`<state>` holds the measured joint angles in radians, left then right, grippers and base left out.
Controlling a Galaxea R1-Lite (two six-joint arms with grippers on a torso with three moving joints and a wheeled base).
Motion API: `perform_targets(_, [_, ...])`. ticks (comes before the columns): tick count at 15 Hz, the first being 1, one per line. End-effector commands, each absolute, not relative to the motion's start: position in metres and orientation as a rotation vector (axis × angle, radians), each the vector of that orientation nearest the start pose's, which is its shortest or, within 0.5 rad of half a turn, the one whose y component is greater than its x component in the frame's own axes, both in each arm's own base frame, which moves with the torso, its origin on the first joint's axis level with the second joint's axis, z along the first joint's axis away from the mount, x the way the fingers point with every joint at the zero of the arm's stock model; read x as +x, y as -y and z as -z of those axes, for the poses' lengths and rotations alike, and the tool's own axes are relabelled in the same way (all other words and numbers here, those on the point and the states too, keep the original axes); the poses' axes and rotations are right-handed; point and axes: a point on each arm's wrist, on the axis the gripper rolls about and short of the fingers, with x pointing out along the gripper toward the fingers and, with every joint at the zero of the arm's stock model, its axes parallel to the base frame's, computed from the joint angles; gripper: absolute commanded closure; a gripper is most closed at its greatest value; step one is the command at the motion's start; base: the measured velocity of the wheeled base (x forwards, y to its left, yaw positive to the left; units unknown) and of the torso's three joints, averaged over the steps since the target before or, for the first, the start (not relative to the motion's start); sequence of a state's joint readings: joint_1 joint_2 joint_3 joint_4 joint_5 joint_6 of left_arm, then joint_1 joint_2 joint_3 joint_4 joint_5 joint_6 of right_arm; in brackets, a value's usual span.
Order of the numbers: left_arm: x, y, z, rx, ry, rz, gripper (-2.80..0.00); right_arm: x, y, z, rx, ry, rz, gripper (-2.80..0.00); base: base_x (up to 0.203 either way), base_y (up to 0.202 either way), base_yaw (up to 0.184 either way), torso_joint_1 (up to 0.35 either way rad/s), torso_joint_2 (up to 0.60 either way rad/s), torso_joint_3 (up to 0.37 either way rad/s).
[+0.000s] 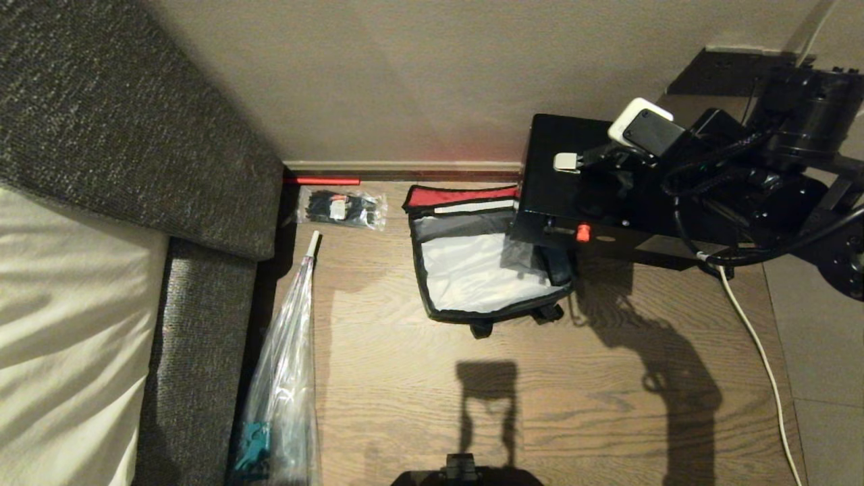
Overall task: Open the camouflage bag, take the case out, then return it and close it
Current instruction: Place the black box back
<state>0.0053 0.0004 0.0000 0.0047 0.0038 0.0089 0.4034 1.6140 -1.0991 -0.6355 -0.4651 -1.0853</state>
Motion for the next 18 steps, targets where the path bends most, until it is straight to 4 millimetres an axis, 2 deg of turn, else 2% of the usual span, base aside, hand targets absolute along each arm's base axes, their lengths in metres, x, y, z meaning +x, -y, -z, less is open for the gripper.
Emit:
perform_targets(1, [-0.023, 0.0, -0.074, 0.009, -0.006, -0.011, 0.0, 0.276, -0.118, -0.293, -1.032, 0.086, 0.086, 0.0, 0.0, 0.0, 0.0, 0.0, 0.0, 0.0])
perform_targets(9, [-0.023, 0.0, -0.074, 0.008, -0.006, -0.011, 0.0, 0.265, -0.154, -0.283, -1.002, 0.106, -0.054, 0.0, 0.0, 0.0, 0.0, 0.0, 0.0, 0.0])
perform_targets(11, [-0.023, 0.0, -0.075, 0.009, -0.005, -0.011, 0.0, 0.267, -0.162, -0.27, -1.017, 0.09, -0.087, 0.0, 0.0, 0.0, 0.0, 0.0, 0.0, 0.0])
perform_targets(18, [-0.023, 0.0, -0.075, 0.009, -0.005, -0.011, 0.0, 0.265, -0.195, -0.254, -0.982, 0.084, -0.194, 0.0, 0.0, 0.0, 0.0, 0.0, 0.0, 0.0])
